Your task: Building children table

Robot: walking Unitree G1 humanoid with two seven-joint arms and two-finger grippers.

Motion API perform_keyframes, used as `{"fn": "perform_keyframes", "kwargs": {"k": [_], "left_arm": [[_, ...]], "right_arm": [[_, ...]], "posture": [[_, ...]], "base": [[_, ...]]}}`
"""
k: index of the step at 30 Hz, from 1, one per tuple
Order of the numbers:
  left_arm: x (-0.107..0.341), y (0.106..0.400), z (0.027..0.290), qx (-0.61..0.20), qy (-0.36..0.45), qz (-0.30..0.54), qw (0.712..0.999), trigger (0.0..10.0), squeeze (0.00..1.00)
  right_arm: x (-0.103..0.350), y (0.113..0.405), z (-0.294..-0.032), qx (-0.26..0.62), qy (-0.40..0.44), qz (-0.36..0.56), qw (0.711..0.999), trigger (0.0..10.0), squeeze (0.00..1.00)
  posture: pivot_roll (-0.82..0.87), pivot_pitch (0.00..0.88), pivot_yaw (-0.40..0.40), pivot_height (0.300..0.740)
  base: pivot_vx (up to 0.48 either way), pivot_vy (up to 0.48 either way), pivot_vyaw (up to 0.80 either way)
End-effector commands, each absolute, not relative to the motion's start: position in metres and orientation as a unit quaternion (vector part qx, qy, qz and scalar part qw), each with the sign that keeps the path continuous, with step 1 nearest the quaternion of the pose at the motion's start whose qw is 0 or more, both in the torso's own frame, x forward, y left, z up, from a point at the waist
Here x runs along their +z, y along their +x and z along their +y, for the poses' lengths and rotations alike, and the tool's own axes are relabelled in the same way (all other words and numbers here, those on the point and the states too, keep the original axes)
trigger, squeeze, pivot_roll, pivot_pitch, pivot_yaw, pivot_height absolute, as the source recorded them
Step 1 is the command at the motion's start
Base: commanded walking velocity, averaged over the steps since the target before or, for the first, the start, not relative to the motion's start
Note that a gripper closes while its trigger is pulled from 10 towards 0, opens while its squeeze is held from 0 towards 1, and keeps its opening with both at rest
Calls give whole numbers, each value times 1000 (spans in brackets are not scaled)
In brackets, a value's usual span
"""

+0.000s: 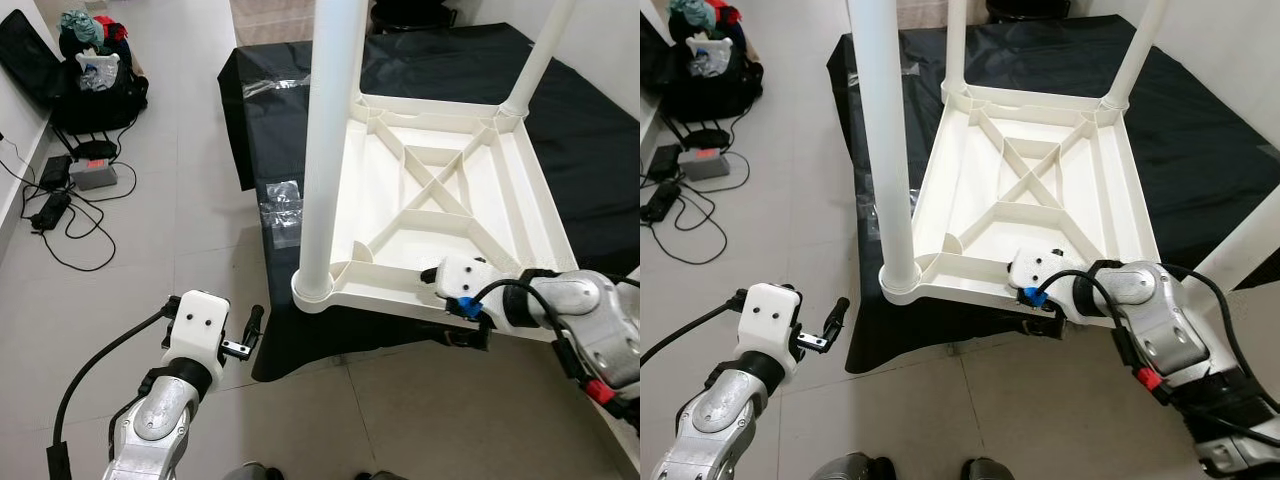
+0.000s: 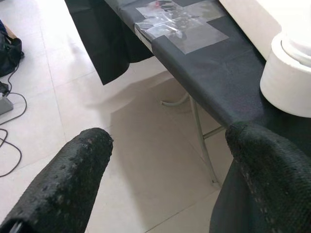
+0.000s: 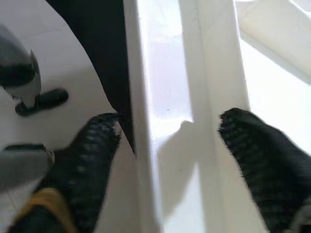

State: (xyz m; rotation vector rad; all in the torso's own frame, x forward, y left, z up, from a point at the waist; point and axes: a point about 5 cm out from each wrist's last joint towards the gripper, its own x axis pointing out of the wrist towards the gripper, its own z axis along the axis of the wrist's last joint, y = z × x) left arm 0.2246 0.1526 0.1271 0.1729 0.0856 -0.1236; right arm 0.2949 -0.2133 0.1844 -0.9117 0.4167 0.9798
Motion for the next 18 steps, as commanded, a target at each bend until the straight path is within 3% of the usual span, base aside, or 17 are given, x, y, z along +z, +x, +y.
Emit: {"fn": "perform_keyframes", "kwargs": {"k": [1,18], "left_arm": [[123,223,151,-61,81,50,994,10000,0],[123,224,150,-57,75,48,994,10000,0]], "right_arm": [[184,295,-214,466,-435,202,743,0,0],[173,288,-206,525,-464,239,672,0,0]], "posture": [[-48,140,-48,740],[-52,139,-62,740]], "base": [[0,0,0],[0,0,0]]}}
